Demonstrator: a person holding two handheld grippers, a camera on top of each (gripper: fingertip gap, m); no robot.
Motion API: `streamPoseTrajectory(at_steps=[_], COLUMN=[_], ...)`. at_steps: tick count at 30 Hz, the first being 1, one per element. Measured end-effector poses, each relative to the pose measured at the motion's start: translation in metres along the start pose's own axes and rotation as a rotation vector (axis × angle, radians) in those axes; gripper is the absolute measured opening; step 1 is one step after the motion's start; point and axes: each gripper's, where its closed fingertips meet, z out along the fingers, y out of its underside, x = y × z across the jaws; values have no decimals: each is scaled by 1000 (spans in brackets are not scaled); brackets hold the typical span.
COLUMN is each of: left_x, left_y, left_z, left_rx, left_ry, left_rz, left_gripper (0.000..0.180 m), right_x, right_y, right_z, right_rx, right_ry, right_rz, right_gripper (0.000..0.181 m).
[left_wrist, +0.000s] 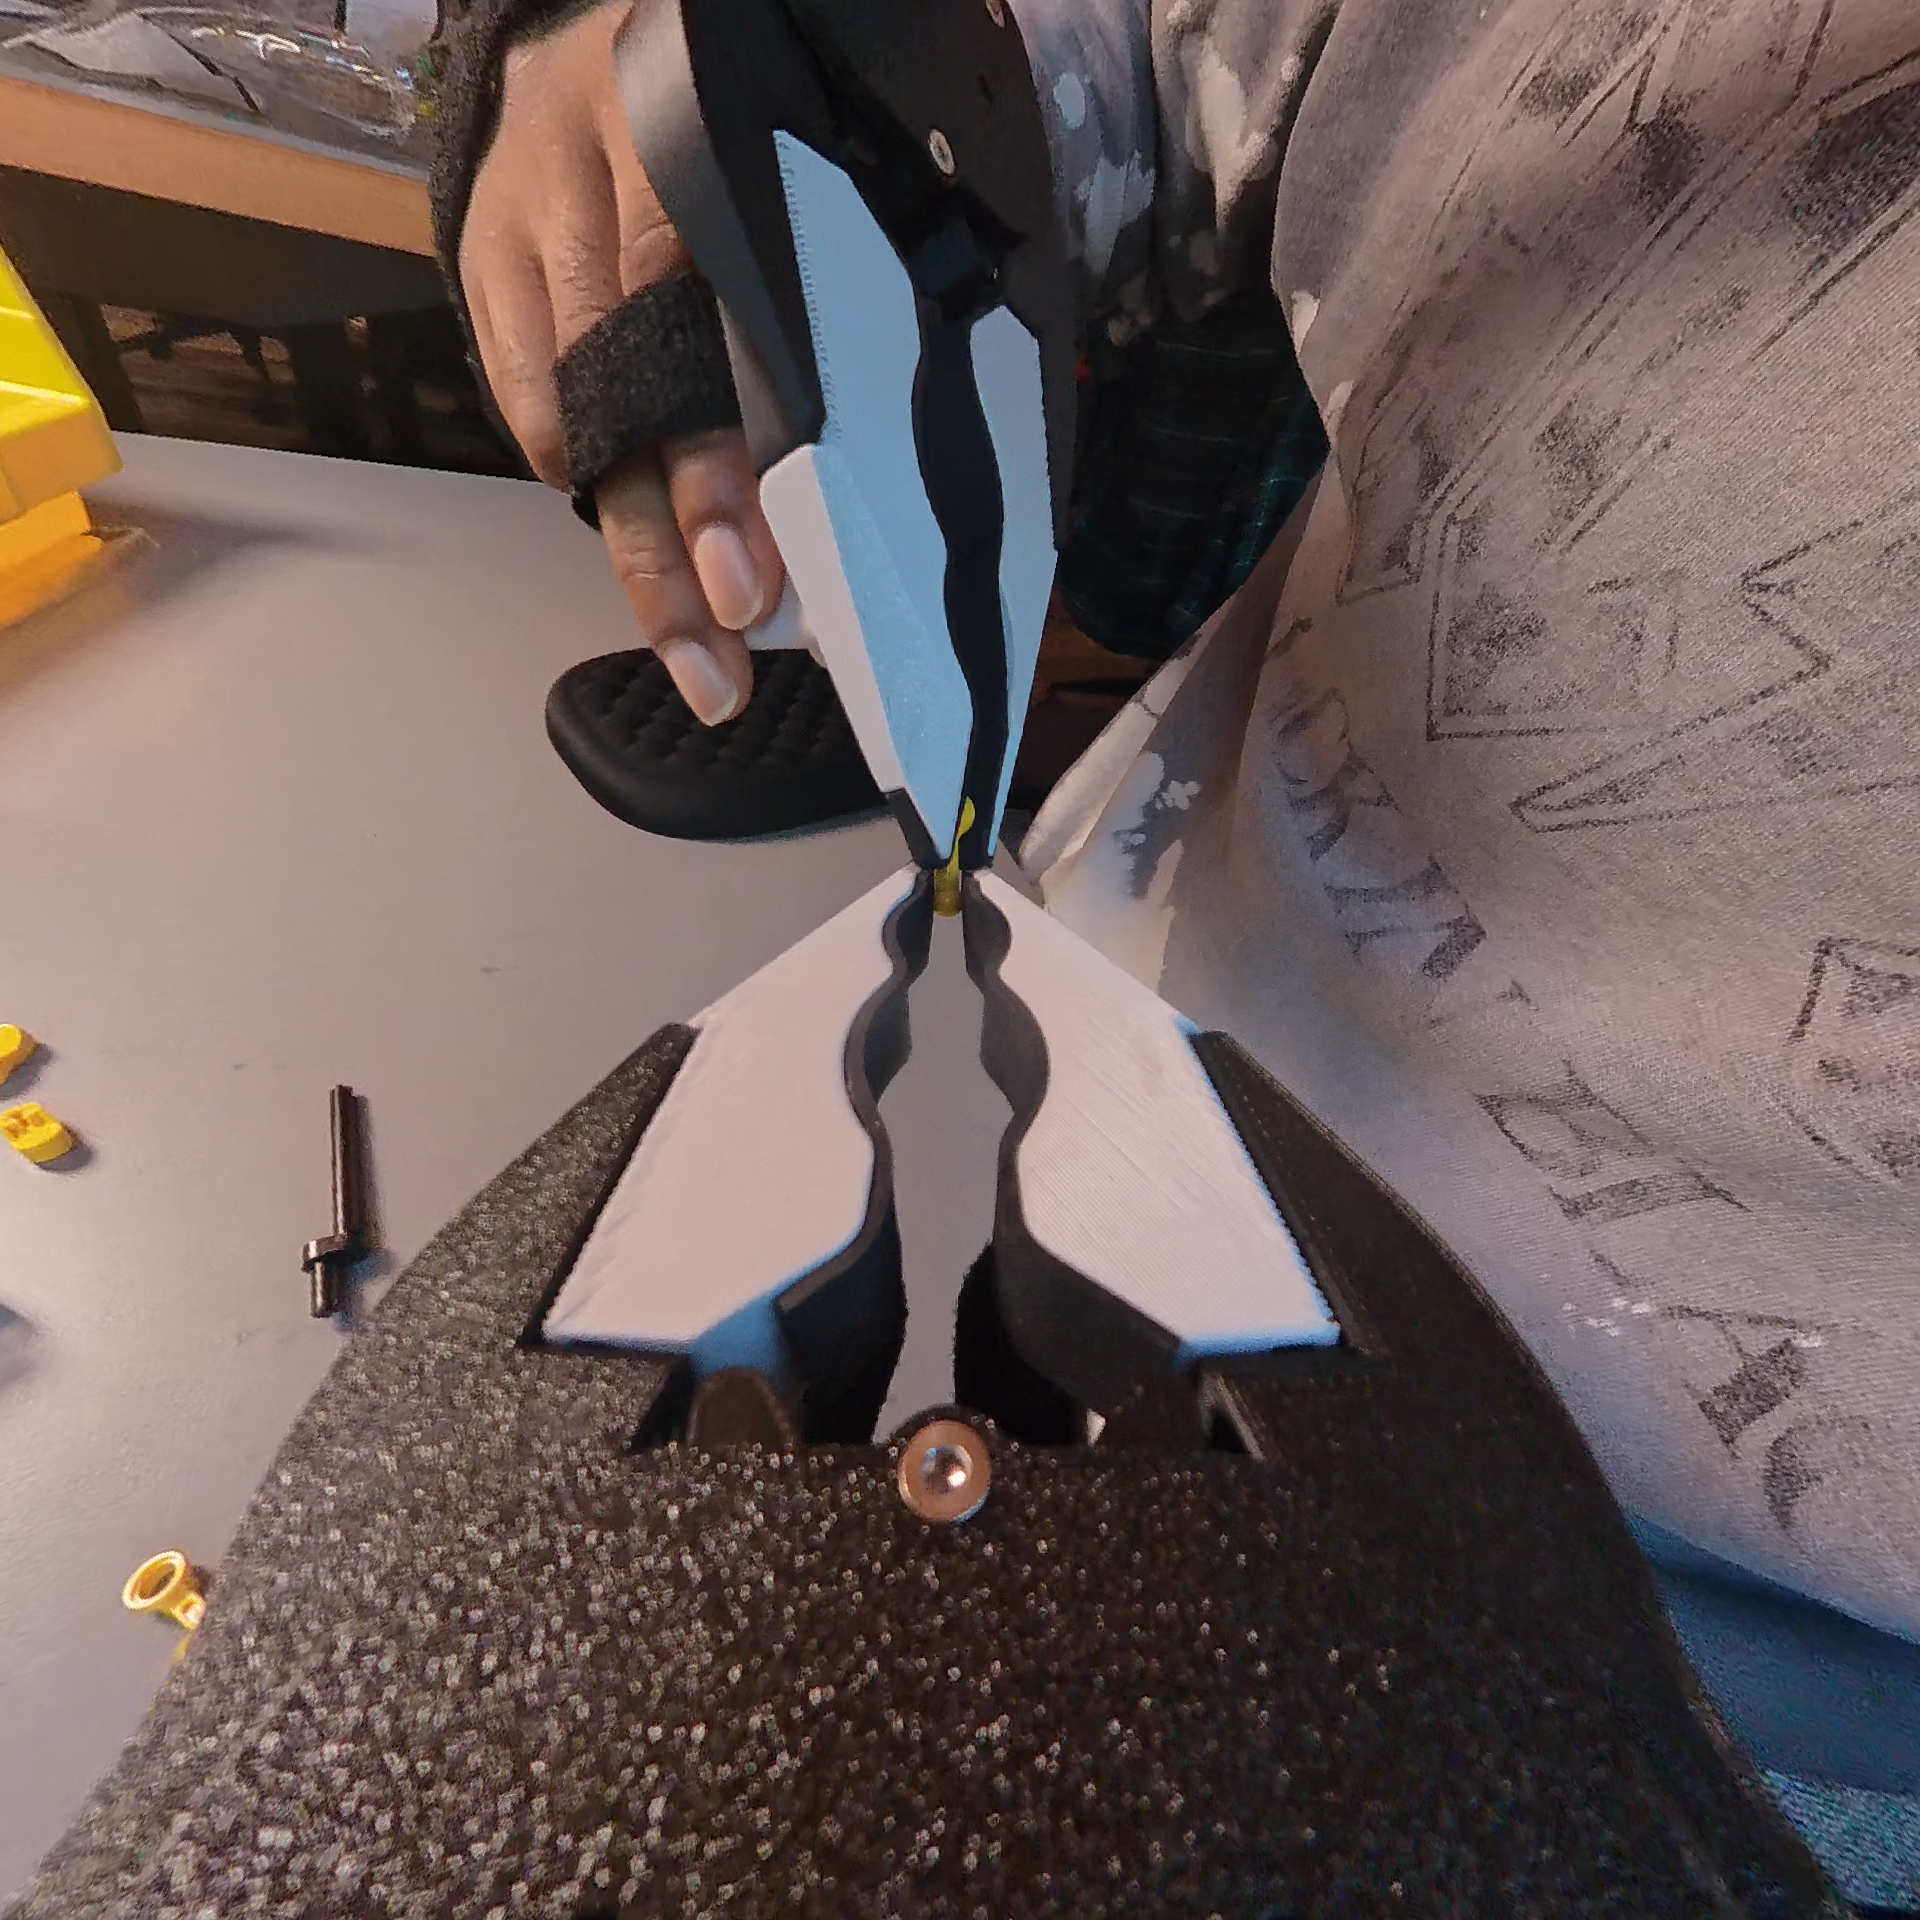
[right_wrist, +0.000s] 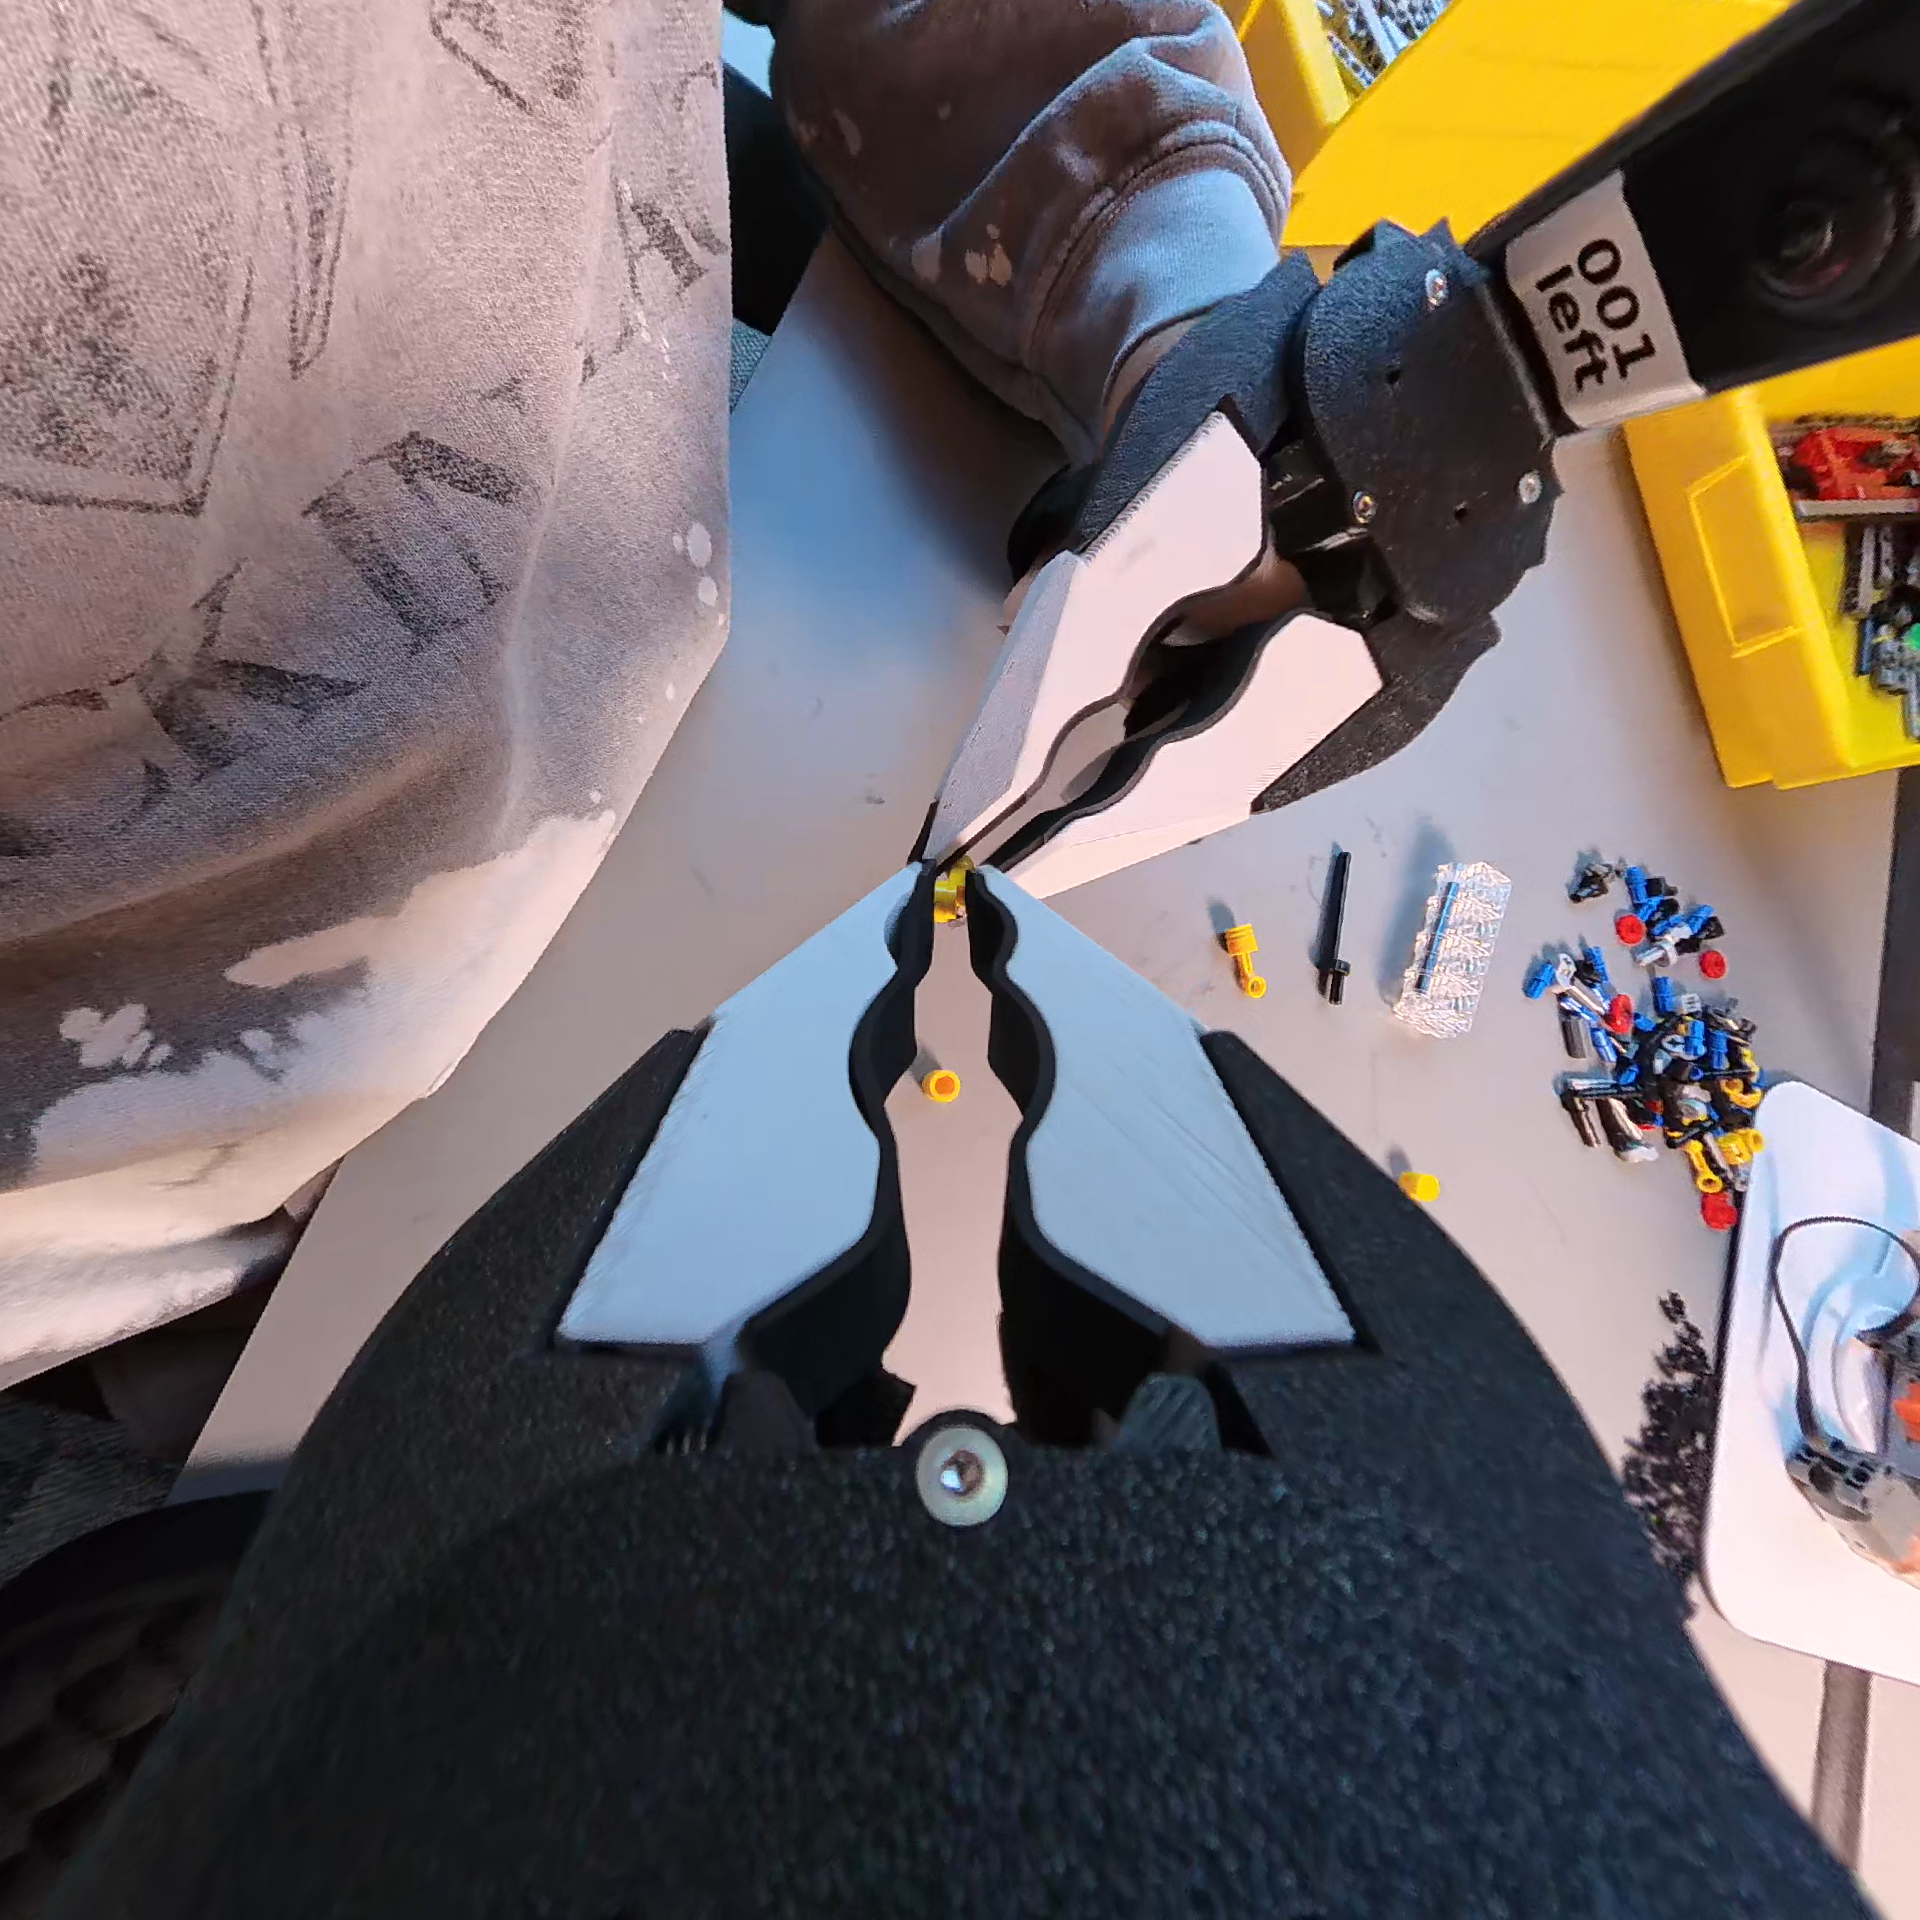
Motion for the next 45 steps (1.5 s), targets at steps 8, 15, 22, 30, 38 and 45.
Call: streamPoseTrajectory(at_steps=[8,15,22,30,38,45], left_x=[-21,-41,-60,-58,-58,-57], left_y=[21,41,64,73,76,80], left_z=[3,2,-5,-1,-1,-1], left_rx=[-134,-251,-370,-410,-426,-447], left_ry=[-157,-277,-364,-349,-350,-346], left_rz=[81,84,32,13,2,1], left_gripper=[3,5,8,10,10,10], right_x=[3,2,-1,-3,-5,-5], right_y=[26,48,80,84,88,91], right_z=[8,18,29,34,38,39], right_rx=[-120,-211,-325,-399,-432,-456], right_ry=[-5,-30,-68,-94,-109,-117], right_rz=[35,63,90,19,7,7], right_gripper=[3,2,2,2,2,3])
